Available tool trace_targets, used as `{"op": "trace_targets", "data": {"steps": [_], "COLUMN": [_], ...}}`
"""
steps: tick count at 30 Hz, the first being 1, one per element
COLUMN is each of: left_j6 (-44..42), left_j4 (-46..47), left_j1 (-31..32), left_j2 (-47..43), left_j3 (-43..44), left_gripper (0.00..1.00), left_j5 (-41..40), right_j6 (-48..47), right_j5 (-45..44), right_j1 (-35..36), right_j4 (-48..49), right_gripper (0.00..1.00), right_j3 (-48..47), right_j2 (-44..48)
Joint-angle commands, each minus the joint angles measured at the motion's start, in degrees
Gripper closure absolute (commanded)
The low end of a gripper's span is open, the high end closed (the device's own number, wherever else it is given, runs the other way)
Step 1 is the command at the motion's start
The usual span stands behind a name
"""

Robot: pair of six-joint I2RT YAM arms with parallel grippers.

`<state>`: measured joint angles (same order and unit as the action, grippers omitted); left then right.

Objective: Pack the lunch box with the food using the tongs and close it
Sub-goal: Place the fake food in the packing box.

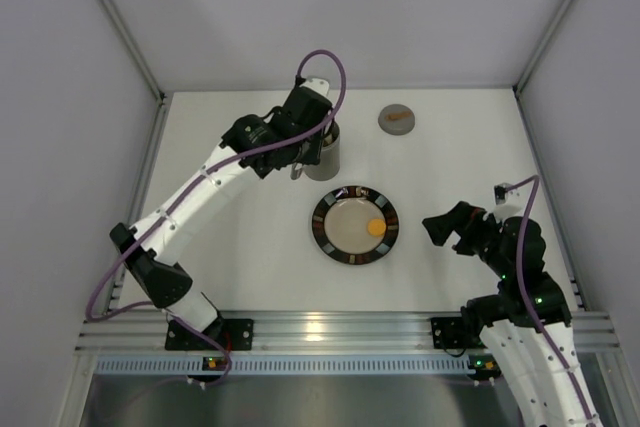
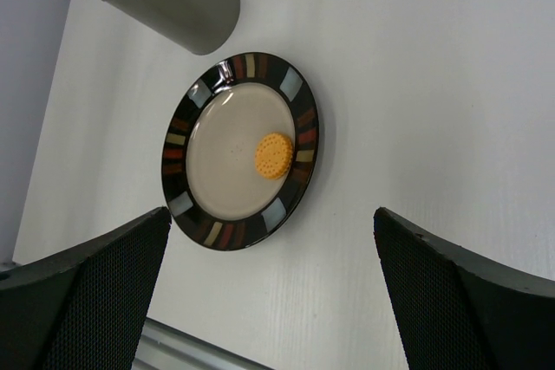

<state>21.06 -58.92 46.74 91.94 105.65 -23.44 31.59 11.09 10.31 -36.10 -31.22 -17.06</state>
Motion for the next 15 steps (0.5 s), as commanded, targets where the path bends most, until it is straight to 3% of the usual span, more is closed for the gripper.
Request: {"op": "trace_targets", "data": {"steps": [1,15], "left_j6": [-1.02,-1.63], "left_j4": [0.64,1.61], "left_j1": [-1.82,-3.85], "left_j2": [0.69,1.58], "left_j3": [2.28,0.17], "left_gripper": [0.63,0.59], "left_j5": [-0.29,-0.11], "right_j6": [-0.92,-0.92], "right_j5": [-0.63,-0.64], "right_j1": [-0.64,-0.64], "right_j4": [0.06,-0.03], "right_gripper": [0.01,0.0], "right_j3": [-2.79,-1.91], "right_j2": [-0.78,-0.26]}}
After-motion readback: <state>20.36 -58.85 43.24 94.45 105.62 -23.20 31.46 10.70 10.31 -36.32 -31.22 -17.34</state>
